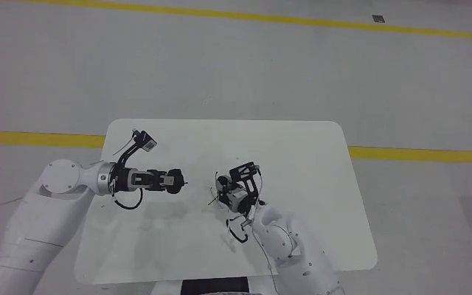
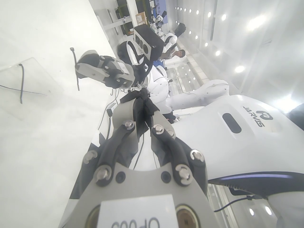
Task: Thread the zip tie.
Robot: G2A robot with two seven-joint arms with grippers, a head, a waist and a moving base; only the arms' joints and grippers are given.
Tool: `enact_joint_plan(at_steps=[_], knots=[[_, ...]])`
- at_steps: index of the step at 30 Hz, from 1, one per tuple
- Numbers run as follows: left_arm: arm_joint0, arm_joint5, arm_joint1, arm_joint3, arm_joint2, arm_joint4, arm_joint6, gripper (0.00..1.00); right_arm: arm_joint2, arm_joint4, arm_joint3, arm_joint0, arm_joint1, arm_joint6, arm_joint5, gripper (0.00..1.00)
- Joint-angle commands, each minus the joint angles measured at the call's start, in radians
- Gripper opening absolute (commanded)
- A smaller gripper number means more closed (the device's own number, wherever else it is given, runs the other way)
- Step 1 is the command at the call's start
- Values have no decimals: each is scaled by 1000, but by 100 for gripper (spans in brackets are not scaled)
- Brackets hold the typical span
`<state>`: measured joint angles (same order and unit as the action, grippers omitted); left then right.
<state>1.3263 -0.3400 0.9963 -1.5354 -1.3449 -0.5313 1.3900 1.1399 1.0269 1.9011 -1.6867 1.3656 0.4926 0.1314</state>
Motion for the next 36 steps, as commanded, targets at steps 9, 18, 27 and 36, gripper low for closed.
enact_joint_plan(at_steps=[9, 18, 27, 36], knots=[[0, 0, 0, 0, 0, 0, 0, 0, 22, -23, 32, -111, -14, -223, 51, 0], [0, 0, 0, 0, 0, 0, 0, 0, -4, -48, 2, -167, -17, -449, 95, 0], [0, 0, 0, 0, 0, 0, 0, 0, -5, -51, 0, -170, -17, -457, 99, 0], [0, 0, 0, 0, 0, 0, 0, 0, -5, -51, 0, -170, -17, -457, 99, 0]])
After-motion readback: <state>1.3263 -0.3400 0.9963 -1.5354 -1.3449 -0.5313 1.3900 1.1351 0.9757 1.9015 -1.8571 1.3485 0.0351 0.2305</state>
